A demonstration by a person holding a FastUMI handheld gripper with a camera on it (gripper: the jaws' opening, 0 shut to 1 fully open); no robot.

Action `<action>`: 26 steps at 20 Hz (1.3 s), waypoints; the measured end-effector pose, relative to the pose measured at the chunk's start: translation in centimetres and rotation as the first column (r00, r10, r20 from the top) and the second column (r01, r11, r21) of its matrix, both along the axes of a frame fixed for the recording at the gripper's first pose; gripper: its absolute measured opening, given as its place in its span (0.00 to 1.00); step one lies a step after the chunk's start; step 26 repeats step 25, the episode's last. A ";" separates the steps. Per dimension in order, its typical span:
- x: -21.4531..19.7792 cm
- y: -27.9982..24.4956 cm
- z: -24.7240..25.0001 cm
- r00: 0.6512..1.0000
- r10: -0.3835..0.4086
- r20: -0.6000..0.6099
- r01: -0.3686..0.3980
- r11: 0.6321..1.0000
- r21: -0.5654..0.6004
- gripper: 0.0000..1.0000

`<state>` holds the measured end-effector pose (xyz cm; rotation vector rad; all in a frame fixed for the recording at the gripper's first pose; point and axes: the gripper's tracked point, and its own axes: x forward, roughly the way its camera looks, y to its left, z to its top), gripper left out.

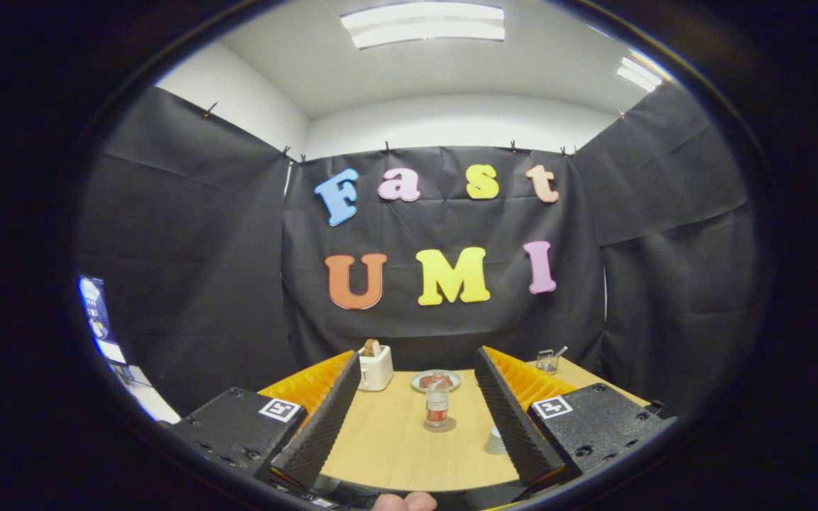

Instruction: Take the bottle from table, then pour the juice into the cup, finally place the bottle on the coaster

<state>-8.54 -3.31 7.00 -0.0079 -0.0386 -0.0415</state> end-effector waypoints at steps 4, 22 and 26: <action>0.9 -0.3 -0.5 1.000 0.004 -0.004 -0.004 1.000 0.008 1.00; 0.9 -0.6 -0.4 1.000 0.000 -0.004 0.000 1.000 -0.016 1.00; 0.8 -0.8 -0.3 1.000 -0.005 0.000 0.005 1.000 -0.028 1.00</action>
